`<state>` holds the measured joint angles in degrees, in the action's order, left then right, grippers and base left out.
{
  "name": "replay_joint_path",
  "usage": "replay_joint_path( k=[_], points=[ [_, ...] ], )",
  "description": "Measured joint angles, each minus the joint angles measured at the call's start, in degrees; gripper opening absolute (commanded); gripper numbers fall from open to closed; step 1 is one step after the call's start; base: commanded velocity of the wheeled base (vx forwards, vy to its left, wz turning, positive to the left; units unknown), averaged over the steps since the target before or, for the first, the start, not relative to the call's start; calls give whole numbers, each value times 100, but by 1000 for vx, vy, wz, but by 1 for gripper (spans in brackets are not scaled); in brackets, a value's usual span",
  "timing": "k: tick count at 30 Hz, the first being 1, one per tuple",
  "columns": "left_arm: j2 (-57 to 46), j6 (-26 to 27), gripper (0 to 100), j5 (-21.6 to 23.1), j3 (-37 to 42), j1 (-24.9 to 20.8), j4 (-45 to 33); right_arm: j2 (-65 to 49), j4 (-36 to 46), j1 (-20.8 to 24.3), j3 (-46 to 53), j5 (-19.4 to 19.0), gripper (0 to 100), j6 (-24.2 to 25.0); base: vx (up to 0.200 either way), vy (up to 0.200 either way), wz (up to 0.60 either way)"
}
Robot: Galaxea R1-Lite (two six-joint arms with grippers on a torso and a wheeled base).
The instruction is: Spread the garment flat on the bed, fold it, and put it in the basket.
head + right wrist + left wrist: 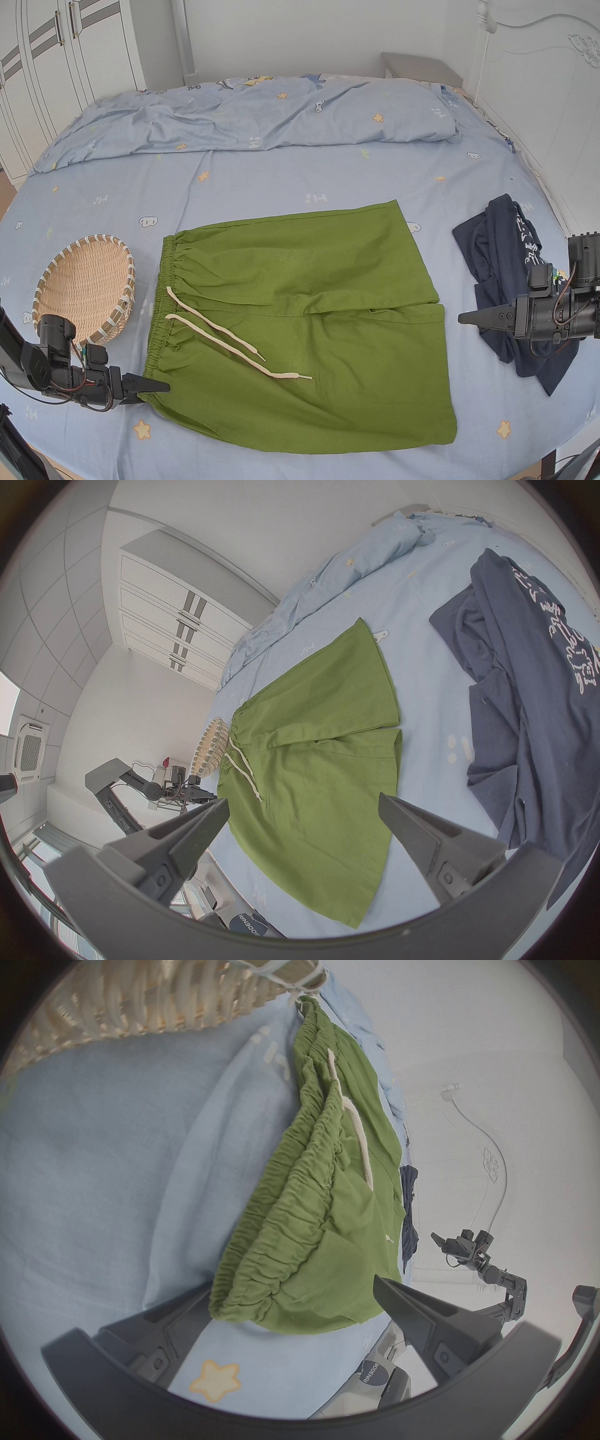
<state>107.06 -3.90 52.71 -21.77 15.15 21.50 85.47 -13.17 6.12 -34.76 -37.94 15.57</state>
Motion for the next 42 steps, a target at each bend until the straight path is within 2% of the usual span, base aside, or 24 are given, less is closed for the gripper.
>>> replay_joint_path(
  k=[4,5,19,27,34,42],
  points=[
    [27,-1,100,-2,-18,-77,94,2,0,0,6,0,100,0,0,0,0],
    [33,-1,0,0,-18,-77,143,4,0,0,9,-2,100,0,0,0,0],
    [91,5,0,-27,41,130,364,28,1,10,37,-10,100,-11,0,0,0],
    [2,156,0,-13,444,300,371,9,0,51,364,15,100,-90,0,0,0],
    [-140,964,0,-11,987,684,369,-13,0,84,1239,41,100,-589,0,0,0],
    [-196,1156,0,-6,1208,979,369,4,-57,71,2188,46,100,-1273,0,0,0]
  ],
)
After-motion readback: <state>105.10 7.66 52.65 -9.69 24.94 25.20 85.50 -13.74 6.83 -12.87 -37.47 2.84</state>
